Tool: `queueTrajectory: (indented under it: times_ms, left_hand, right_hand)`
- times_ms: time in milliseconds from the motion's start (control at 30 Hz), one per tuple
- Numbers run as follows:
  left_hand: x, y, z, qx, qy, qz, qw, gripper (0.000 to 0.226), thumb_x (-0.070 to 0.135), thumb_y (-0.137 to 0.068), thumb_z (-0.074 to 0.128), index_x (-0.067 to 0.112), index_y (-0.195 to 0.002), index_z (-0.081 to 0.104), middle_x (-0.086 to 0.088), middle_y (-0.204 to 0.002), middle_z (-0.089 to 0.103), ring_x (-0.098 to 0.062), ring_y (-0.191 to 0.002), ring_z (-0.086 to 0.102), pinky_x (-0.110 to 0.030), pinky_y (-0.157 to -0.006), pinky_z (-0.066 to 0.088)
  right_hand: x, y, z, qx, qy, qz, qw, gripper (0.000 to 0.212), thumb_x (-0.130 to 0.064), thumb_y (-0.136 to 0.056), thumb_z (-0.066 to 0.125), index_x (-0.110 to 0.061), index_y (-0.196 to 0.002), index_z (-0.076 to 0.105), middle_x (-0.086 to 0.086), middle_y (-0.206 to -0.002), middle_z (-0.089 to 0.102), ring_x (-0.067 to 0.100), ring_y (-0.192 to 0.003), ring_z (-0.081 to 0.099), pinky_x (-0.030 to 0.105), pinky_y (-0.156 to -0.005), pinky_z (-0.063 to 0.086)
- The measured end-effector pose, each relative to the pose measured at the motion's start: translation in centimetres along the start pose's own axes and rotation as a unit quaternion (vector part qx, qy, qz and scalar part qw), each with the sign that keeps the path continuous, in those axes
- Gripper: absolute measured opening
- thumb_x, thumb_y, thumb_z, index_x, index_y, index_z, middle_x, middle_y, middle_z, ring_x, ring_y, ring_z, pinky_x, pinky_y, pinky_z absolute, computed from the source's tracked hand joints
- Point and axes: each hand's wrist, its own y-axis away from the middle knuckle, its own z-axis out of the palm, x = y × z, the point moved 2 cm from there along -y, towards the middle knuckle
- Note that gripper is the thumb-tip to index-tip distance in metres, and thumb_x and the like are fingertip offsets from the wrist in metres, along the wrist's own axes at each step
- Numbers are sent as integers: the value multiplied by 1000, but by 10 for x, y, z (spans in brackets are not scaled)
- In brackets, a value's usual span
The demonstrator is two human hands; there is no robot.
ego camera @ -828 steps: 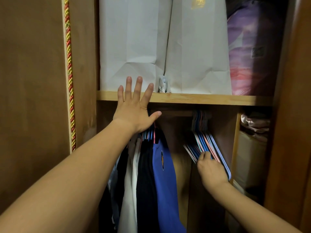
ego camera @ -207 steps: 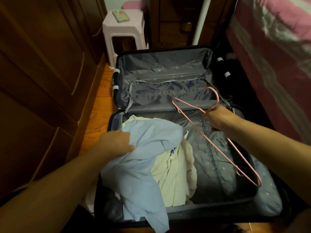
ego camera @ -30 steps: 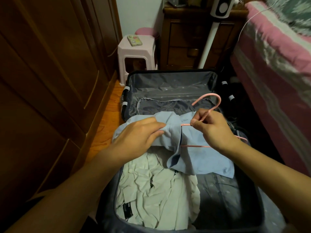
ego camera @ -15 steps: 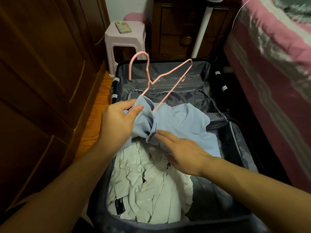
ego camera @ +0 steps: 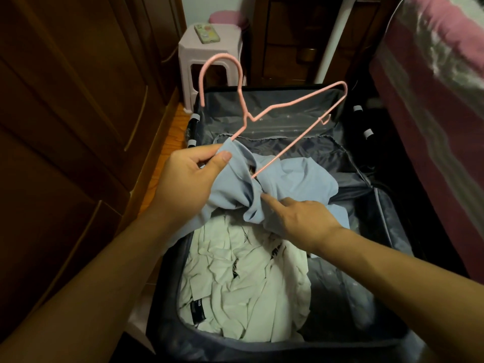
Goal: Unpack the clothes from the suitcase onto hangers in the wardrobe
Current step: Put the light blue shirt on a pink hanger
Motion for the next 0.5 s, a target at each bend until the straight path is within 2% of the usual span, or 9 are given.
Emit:
queueTrajectory:
  times_ms: [67,167,233,267,300,367,433,467,500]
  left_hand:
    - [2,1,0,10,-4,-2,1000,18,14,-101,61,20,-110,76,6,-96,77,-8,-91,72,-26,-74,57]
    - [-1,-2,-15,88,-34,-14,995,14,20,-100,63,27,-102,75,-6,-89,76,-13,-79,70,-40,-69,57]
    - [-6,-7,-36,108,-31,-33,993,15,23,-100,63,28,-109,74,-5,-96,77,-18,-88,72,-40,-78,58]
    - [-10,-8,-46,84,-44,-41,995,18,23,-100,63,29,-114,72,1,-99,77,-17,-95,72,-37,-83,57]
    - [-13,-7,-52,41,-72,-41,996,20,24,-99,63,32,-116,69,10,-100,77,-11,-98,71,-31,-84,57]
    - [-17,-4,-55,-54,-129,-24,990,24,22,-98,64,39,-114,67,33,-96,71,7,-99,67,-12,-82,52]
    - [-19,-2,-53,-94,-140,-3,986,27,17,-96,65,36,-115,67,45,-101,63,14,-103,63,-4,-85,46]
    - [-19,-2,-53,-92,-149,10,985,27,15,-96,65,32,-116,67,46,-104,60,15,-104,62,-3,-86,44]
    - [-19,-3,-55,-80,-165,26,983,27,15,-96,65,29,-118,68,45,-107,59,15,-104,62,-2,-87,43]
  right_hand:
    - [-2,0,-3,-11,35,10,999,61,-35,-98,50,-25,-151,22,6,-117,54,31,-80,65,36,-58,38]
    - [15,1,-10,-72,34,70,994,35,-28,-97,48,-18,-130,47,8,-119,53,33,-98,66,37,-68,43]
    - [47,-1,-19,-69,-43,124,989,28,-25,-92,52,-17,-118,56,10,-119,58,35,-103,64,38,-75,47]
    - [66,-1,-27,-62,-128,149,979,27,-26,-87,56,-18,-112,61,10,-117,63,34,-102,64,38,-79,51]
    - [81,0,-37,-53,-230,171,957,29,-31,-80,60,-20,-106,67,9,-113,68,31,-101,66,39,-83,53]
    - [101,8,-49,-31,-421,211,882,32,-43,-76,60,-25,-97,75,3,-103,73,25,-93,69,43,-89,56]
    - [107,13,-49,-22,-542,245,803,21,-36,-89,60,-28,-87,79,4,-92,75,27,-83,70,44,-88,56]
    - [106,14,-48,-16,-552,249,796,22,-28,-93,60,-24,-84,79,6,-88,75,30,-81,70,45,-87,55]
    - [106,14,-47,-9,-531,247,811,21,-24,-92,61,-18,-83,79,8,-84,75,30,-80,70,45,-86,56]
